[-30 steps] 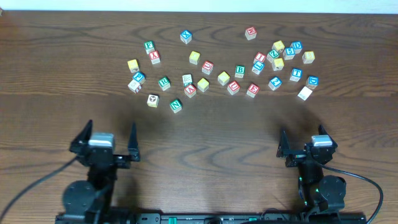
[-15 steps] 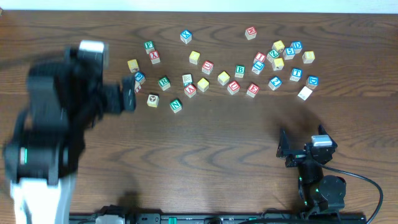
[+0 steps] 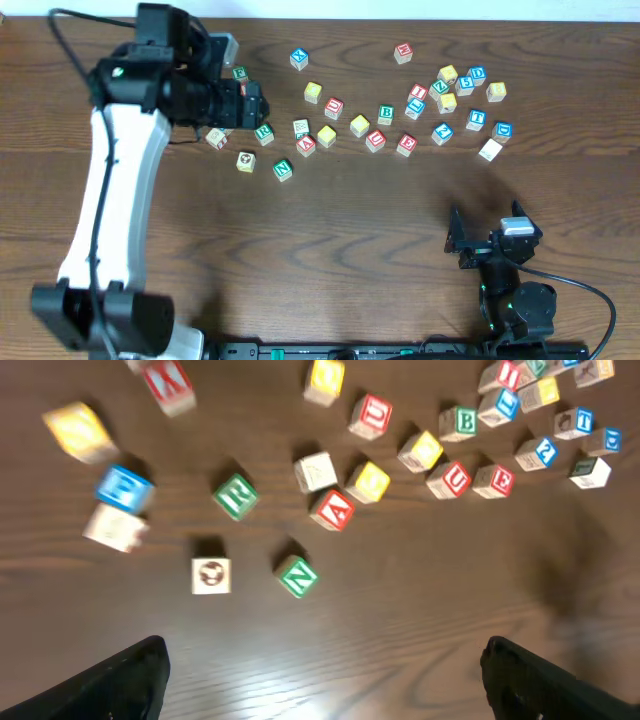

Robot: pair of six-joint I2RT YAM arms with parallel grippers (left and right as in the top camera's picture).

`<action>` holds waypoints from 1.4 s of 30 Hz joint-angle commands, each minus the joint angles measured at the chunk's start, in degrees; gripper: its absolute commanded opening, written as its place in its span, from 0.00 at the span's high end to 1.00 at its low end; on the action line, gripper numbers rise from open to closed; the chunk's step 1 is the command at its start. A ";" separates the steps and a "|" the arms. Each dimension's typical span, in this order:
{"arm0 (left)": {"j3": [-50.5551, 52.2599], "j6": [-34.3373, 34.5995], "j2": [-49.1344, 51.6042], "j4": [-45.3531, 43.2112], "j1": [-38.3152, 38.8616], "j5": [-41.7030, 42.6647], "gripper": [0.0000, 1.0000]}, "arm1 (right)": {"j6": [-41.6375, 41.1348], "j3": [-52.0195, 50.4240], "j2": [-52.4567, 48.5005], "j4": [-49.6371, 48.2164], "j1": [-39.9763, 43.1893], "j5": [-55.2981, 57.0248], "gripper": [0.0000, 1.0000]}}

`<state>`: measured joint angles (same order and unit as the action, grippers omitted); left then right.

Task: Spell out ROBOT
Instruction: 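Move the left gripper over the green-lettered R block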

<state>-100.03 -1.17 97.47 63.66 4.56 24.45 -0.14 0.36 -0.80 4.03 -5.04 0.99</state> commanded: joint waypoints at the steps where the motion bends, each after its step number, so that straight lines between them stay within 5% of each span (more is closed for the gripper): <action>1: -1.09 6.73 4.20 0.20 -0.09 3.63 0.02 | 0.61 -0.07 0.13 0.26 0.33 -0.31 0.01; 6: -1.09 7.96 10.54 -0.70 -0.09 2.62 0.02 | 0.61 -0.04 0.13 0.26 0.33 -0.31 0.01; 14: -1.09 23.15 18.21 -0.87 1.42 -15.47 0.02 | 0.61 -0.04 0.13 0.26 0.33 -0.31 0.01; 22: -1.09 28.83 20.20 -7.41 6.25 -18.86 0.02 | 0.61 -0.07 0.13 0.26 0.33 -0.31 0.01; 30: -1.07 40.11 20.20 -9.40 11.43 -32.11 0.02 | 0.61 -0.04 0.13 0.26 0.33 -0.31 0.01; 42: -0.15 43.43 21.18 -14.53 11.67 -33.09 0.02 | 0.61 -0.04 0.13 0.26 0.33 -0.31 0.01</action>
<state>-100.03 39.90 117.30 49.34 16.71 -6.83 -0.16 0.36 -0.80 4.05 -5.04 0.99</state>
